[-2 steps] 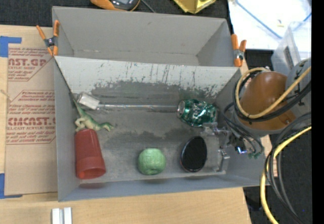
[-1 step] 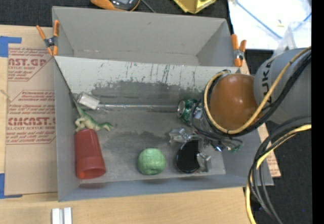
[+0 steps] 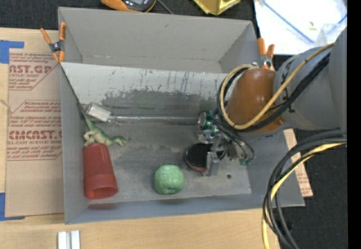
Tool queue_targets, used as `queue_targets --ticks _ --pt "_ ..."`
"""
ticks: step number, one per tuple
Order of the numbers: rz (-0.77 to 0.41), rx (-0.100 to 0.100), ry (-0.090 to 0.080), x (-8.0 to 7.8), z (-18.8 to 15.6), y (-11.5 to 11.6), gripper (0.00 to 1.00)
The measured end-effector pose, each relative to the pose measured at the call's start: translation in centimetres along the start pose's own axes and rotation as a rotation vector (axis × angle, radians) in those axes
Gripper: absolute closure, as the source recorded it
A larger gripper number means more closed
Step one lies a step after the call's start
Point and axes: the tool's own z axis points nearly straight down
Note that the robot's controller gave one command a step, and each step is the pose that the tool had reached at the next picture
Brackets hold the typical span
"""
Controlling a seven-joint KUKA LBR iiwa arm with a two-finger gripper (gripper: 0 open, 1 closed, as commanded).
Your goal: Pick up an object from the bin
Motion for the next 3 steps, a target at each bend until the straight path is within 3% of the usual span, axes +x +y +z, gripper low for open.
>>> queue_targets --ticks 1,2,3 --pt "-0.001 0.0 -0.003 0.0 0.0 0.0 1.0" --pt "0.034 -0.002 0.004 4.8 -0.1 0.2 1.0" --pt "0.01 0.0 -0.007 3.8 -0.1 0.3 1.0"
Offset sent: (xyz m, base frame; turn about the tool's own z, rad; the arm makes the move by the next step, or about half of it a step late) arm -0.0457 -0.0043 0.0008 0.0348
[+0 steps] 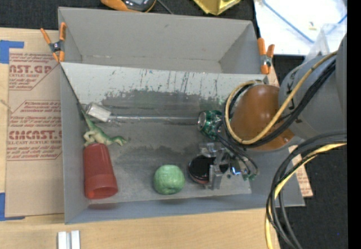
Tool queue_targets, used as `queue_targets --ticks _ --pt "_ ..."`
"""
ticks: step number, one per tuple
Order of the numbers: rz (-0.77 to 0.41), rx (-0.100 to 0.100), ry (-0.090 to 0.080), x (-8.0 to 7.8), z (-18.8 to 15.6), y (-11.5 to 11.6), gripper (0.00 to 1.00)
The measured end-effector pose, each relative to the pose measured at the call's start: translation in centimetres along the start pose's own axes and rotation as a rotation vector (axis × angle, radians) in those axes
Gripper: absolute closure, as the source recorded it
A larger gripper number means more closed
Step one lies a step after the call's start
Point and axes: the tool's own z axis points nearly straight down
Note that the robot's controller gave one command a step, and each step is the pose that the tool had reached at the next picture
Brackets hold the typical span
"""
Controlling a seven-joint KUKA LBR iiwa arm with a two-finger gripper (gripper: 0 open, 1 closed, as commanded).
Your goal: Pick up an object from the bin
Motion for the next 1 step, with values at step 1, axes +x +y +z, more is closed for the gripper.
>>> queue_targets --ticks 1 --pt "0.04 -0.002 -0.001 -0.67 -7.76 1.85 1.0"
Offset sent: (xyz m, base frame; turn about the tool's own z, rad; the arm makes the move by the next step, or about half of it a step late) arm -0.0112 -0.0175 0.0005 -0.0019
